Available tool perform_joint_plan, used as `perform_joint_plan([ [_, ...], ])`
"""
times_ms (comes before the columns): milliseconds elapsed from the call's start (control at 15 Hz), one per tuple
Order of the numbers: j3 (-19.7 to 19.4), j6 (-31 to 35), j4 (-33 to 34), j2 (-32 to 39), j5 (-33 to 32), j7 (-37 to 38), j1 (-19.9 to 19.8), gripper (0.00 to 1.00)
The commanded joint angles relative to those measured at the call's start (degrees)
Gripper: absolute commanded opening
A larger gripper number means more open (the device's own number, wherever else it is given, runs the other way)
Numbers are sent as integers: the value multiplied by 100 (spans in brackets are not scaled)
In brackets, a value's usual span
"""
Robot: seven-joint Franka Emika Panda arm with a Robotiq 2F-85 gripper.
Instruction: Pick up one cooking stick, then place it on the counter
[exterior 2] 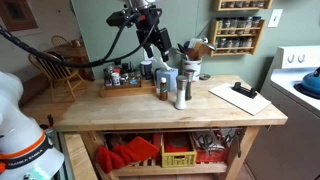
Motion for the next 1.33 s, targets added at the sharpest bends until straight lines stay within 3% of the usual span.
perform_joint_plan([
  [0,39,-10,10,8,24,-17,-49,100],
  [533,39,-10,11,8,24,-16,-49,100],
  [733,268,66,198,-19,134,-66,186,100],
  [1067,836,-100,943,278,312,73,637,100],
  [1267,850,-78,1510,782,847,191,812,100],
])
